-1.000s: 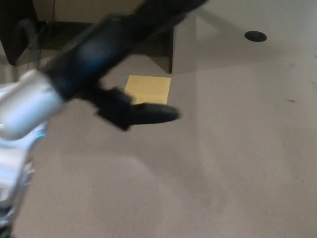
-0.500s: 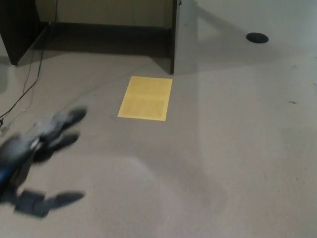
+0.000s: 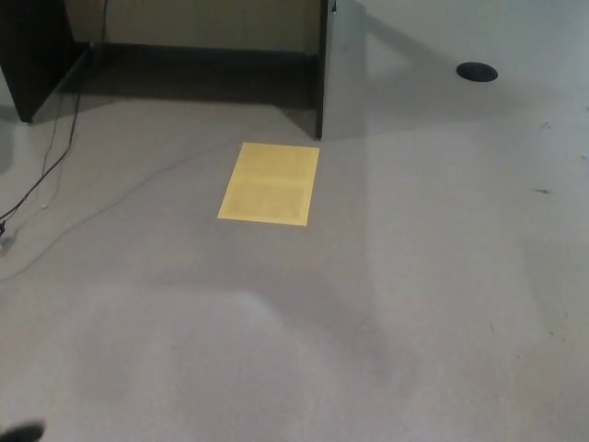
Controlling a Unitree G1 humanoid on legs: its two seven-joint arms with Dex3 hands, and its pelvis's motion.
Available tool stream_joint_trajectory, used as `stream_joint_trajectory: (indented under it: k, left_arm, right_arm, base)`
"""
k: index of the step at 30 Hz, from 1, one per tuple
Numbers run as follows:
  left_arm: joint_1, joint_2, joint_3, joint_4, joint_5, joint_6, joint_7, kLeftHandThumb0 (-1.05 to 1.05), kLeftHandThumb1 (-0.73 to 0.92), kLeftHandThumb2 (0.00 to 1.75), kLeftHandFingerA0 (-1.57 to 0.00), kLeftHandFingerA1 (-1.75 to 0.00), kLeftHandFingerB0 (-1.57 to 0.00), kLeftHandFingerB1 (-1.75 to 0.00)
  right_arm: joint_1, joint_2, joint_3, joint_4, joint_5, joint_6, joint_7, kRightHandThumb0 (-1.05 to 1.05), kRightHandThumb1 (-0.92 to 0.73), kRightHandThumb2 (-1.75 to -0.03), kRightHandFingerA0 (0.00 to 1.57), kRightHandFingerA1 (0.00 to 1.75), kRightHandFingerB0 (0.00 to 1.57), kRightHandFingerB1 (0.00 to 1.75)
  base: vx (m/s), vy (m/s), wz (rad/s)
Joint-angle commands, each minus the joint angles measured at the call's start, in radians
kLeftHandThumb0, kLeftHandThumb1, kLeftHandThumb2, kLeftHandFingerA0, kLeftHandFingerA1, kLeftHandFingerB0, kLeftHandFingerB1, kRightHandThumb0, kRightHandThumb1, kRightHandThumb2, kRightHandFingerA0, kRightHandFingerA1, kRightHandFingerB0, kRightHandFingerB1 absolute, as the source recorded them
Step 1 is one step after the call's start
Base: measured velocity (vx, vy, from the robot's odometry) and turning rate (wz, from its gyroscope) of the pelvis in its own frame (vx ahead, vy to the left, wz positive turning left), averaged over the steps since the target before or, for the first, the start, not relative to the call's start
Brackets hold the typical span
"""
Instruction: A person is holding a toilet paper roll and the robot extends its left hand to grab the roll by inserting its thumb into the gap in the middle and brings its hand down by its side. Then it extends its arm again to hand the toilet paper roll back to the person.
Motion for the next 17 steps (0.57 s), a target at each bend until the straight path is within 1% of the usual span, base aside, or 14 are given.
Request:
stream_joint_trajectory:
  k: [1, 4, 5, 6, 7, 8, 9, 10, 12, 13, 14, 17]
  left_arm:
    - [-0.004, -0.007, 0.006, 0.281, 0.105, -0.262, 0.264, -0.27, 0.45, 0.56, -0.17, -0.36, -0.14, -0.28]
    - [-0.005, -0.003, 0.0, 0.314, 0.103, -0.287, 0.272, -0.29, 0.44, 0.58, -0.18, -0.36, -0.13, -0.3]
    - [-0.013, -0.001, -0.002, 0.333, 0.103, -0.298, 0.276, -0.28, 0.45, 0.58, -0.17, -0.35, -0.13, -0.3]
    - [-0.014, 0.001, -0.004, 0.338, 0.105, -0.302, 0.28, -0.3, 0.45, 0.57, -0.19, -0.35, -0.15, -0.3]
    - [-0.017, 0.002, -0.008, 0.346, 0.106, -0.312, 0.284, -0.32, 0.44, 0.59, -0.18, -0.36, -0.14, -0.31]
    - [-0.021, 0.004, -0.011, 0.355, 0.108, -0.322, 0.288, -0.33, 0.44, 0.6, -0.19, -0.37, -0.14, -0.31]
    - [-0.026, 0.007, -0.014, 0.364, 0.111, -0.332, 0.293, -0.33, 0.44, 0.6, -0.19, -0.37, -0.14, -0.31]
    - [-0.037, 0.007, -0.011, 0.375, 0.103, -0.34, 0.293, -0.33, 0.44, 0.58, -0.2, -0.37, -0.15, -0.31]
    - [-0.047, 0.014, -0.014, 0.388, 0.103, -0.348, 0.293, -0.31, 0.45, 0.6, -0.19, -0.37, -0.13, -0.31]
    - [-0.051, 0.016, -0.017, 0.389, 0.101, -0.35, 0.29, -0.3, 0.45, 0.6, -0.19, -0.36, -0.13, -0.31]
    - [-0.054, 0.018, -0.019, 0.394, 0.101, -0.355, 0.291, -0.3, 0.45, 0.6, -0.19, -0.37, -0.13, -0.31]
    - [-0.056, 0.018, -0.026, 0.404, 0.103, -0.367, 0.298, -0.31, 0.44, 0.6, -0.2, -0.37, -0.14, -0.32]
  right_arm:
    - [-0.015, -0.009, -0.013, 0.021, 0.006, 0.02, -0.015, -0.45, -0.56, -0.87, 0.61, 0.68, 0.35, 0.51]
    - [-0.008, -0.009, -0.011, 0.019, 0.003, 0.016, -0.016, -0.45, -0.56, -0.87, 0.6, 0.68, 0.34, 0.51]
    - [-0.008, -0.007, -0.015, 0.019, 0.007, 0.021, -0.017, -0.39, -0.68, -0.6, 0.66, 0.62, 0.39, 0.37]
    - [-0.006, -0.007, -0.017, 0.019, 0.009, 0.02, -0.016, -0.45, -0.55, -0.86, 0.64, 0.71, 0.32, 0.5]
    - [-0.006, -0.005, -0.024, 0.019, 0.016, 0.022, -0.014, -0.45, -0.55, -0.85, 0.65, 0.73, 0.31, 0.49]
    - [-0.007, -0.004, -0.027, 0.019, 0.018, 0.023, -0.015, -0.39, -0.7, -0.6, 0.69, 0.66, 0.36, 0.36]
    - [-0.008, -0.004, -0.028, 0.02, 0.018, 0.024, -0.016, -0.39, -0.7, -0.6, 0.69, 0.66, 0.36, 0.36]
    - [-0.013, -0.004, -0.024, 0.021, 0.011, 0.019, -0.024, -0.45, -0.55, -0.87, 0.64, 0.71, 0.3, 0.5]
    - [-0.018, -0.002, -0.025, 0.02, 0.011, 0.026, -0.025, -0.47, -0.55, -0.86, 0.64, 0.71, 0.3, 0.49]
    - [-0.018, -0.002, -0.026, 0.02, 0.009, 0.025, -0.032, -0.4, -0.68, -0.59, 0.67, 0.63, 0.37, 0.36]
    - [-0.018, -0.003, -0.026, 0.02, 0.008, 0.023, -0.036, -0.46, -0.55, -0.85, 0.64, 0.71, 0.31, 0.49]
    - [-0.014, -0.004, -0.029, 0.018, 0.008, 0.017, -0.044, -0.45, -0.54, -0.85, 0.64, 0.72, 0.32, 0.5]
  base:
    - [0.0, 0.0, 0.0]
    - [0.0, 0.0, 0.0]
    - [0.0, 0.0, 0.0]
    - [0.0, 0.0, 0.0]
    - [0.0, 0.0, 0.0]
    - [0.0, 0.0, 0.0]
    - [0.0, 0.0, 0.0]
    - [0.0, 0.0, 0.0]
    - [0.0, 0.0, 0.0]
    - [0.0, 0.0, 0.0]
    - [0.0, 0.0, 0.0]
    - [0.0, 0.0, 0.0]
